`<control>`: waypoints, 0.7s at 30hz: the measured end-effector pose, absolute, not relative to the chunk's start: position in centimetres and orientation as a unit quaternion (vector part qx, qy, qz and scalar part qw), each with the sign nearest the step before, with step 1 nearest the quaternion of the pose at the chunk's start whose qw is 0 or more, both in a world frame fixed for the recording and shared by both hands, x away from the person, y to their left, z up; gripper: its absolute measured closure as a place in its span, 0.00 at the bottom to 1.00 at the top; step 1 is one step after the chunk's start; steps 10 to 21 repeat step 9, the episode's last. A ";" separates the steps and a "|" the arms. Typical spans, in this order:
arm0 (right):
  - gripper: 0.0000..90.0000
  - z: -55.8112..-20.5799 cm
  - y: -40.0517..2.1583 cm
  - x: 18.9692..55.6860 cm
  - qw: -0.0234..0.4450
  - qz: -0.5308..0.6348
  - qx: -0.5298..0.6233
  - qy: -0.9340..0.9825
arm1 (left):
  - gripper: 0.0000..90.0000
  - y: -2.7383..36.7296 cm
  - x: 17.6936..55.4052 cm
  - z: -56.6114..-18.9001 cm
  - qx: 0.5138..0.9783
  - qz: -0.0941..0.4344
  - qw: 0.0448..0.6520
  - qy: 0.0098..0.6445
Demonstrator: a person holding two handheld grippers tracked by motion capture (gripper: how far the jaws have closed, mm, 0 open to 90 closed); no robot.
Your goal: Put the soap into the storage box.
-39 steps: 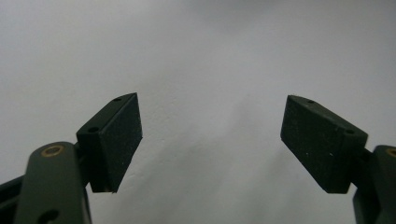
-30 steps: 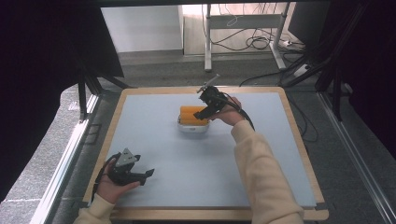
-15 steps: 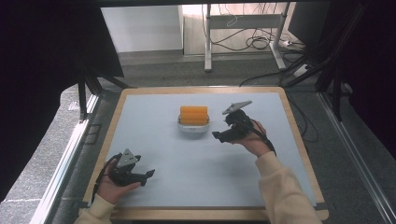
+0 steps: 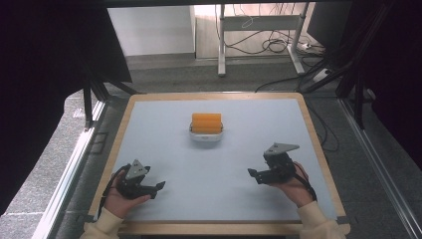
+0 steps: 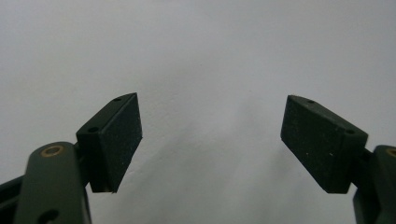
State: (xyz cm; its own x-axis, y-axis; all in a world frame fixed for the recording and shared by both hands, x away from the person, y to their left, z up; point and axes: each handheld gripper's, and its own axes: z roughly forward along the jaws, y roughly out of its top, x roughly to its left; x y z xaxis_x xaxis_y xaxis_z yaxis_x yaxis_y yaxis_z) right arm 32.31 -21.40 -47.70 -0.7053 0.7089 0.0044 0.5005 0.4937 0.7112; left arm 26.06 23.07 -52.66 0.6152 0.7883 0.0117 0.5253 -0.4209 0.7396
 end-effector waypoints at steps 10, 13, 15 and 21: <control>0.21 -48.1 -21.4 32.0 0.170 0.378 0.348 0.841 | 0.23 23.2 26.2 -52.7 0.822 0.184 0.360 0.402; 0.21 -48.1 -21.4 32.0 0.170 0.378 0.348 0.841 | 0.23 23.2 26.2 -52.7 0.822 0.184 0.360 0.402; 0.21 -48.1 -21.4 32.0 0.170 0.378 0.348 0.841 | 0.23 23.2 26.2 -52.7 0.822 0.184 0.360 0.402; 0.21 -48.1 -21.4 32.0 0.170 0.378 0.348 0.841 | 0.23 23.2 26.2 -52.7 0.822 0.184 0.360 0.402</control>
